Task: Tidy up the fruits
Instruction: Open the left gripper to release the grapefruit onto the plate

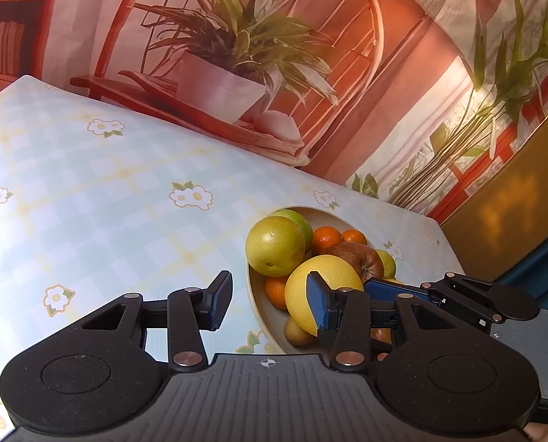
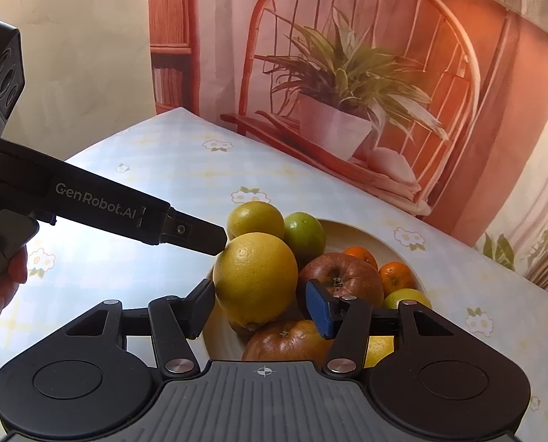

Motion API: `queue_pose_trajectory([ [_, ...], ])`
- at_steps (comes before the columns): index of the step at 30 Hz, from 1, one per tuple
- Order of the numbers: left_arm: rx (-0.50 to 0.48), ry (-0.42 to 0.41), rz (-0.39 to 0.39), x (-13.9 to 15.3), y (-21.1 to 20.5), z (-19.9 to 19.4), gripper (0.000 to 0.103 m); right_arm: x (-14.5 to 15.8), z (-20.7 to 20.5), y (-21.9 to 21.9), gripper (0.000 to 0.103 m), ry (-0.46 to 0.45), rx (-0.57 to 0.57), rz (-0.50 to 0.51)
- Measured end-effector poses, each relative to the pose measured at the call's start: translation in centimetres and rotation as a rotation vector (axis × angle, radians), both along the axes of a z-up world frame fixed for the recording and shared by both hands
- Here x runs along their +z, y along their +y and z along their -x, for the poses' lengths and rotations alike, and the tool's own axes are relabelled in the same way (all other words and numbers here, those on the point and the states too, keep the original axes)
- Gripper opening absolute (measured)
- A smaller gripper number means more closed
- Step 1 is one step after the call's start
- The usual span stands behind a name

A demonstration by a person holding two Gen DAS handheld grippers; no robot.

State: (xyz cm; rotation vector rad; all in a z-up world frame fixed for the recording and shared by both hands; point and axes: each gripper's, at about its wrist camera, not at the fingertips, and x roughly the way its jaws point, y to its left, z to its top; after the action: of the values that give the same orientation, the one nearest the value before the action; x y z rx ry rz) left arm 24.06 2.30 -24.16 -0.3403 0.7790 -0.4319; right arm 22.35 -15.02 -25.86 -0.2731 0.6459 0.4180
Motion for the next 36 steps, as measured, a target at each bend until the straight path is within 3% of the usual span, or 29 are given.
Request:
queue_pose_trajectory([
  [28,0.012,-0.011,-0.020,0.2,0.5,0.9,0.051,0.3,1.0,-0.5,0.050,0.003,-0.021,-0.033],
  [36,0.023,-0.028,-0.038,0.6,0.5,1.4,0.052,0.6,2.5,-2.3,0.050,-0.009,-0.093,-0.074],
])
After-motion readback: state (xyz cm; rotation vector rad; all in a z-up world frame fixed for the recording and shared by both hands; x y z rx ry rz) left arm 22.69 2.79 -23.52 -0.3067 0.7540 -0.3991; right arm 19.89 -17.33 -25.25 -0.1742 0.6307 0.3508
